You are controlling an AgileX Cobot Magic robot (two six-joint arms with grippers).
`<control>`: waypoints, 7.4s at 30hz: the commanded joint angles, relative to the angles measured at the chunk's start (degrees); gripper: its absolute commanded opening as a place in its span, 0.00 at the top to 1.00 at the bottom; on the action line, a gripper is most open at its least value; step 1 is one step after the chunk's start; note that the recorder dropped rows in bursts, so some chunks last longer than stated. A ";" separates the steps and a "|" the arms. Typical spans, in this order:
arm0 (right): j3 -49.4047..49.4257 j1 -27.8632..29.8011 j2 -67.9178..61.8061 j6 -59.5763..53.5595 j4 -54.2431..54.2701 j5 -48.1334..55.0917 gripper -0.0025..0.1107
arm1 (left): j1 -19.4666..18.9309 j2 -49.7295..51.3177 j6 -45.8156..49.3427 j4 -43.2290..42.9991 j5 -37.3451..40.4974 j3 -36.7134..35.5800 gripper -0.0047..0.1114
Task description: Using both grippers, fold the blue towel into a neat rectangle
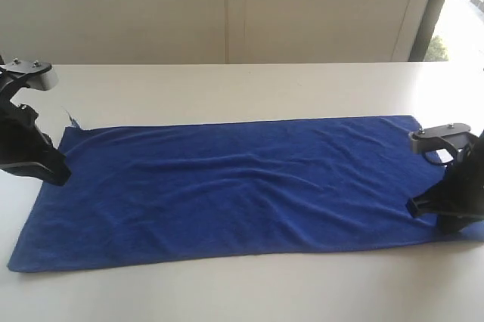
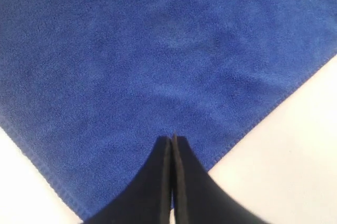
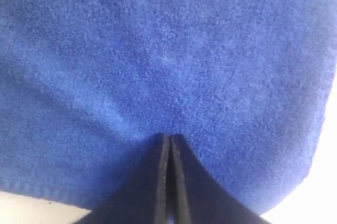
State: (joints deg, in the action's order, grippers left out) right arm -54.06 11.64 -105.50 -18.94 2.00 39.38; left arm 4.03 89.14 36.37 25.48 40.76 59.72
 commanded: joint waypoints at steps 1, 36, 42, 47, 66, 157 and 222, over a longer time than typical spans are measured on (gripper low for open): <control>4.21 0.15 -1.02 1.25 -2.00 9.07 0.98 | 0.08 -1.20 1.62 -0.44 1.53 -0.44 0.96; -4.71 0.37 -1.01 11.69 -7.93 -8.62 0.98 | 0.08 5.23 31.20 23.45 -16.03 -16.95 0.96; -6.64 0.37 -1.01 11.69 -8.02 -11.99 0.98 | 0.08 6.41 31.30 22.07 -16.03 -17.97 0.96; -10.99 0.37 -1.92 11.69 -8.21 -12.27 0.98 | 0.08 6.41 28.50 18.02 -18.99 -20.24 0.96; -19.30 0.37 -11.08 11.25 -8.30 -9.23 0.98 | 0.08 5.84 13.26 4.28 -16.63 -22.58 0.96; -17.88 16.39 -12.36 -12.77 12.67 2.33 0.64 | 0.08 -14.52 16.12 14.34 -5.50 -14.33 0.96; -65.57 -49.93 -28.22 -4.20 23.15 1.79 0.98 | -0.03 -31.86 -29.52 -30.17 -5.92 -9.35 0.96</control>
State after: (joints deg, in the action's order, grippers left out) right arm -116.48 -37.68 -131.78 -23.72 24.05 42.23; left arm 4.03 58.24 9.21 -2.98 33.86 49.97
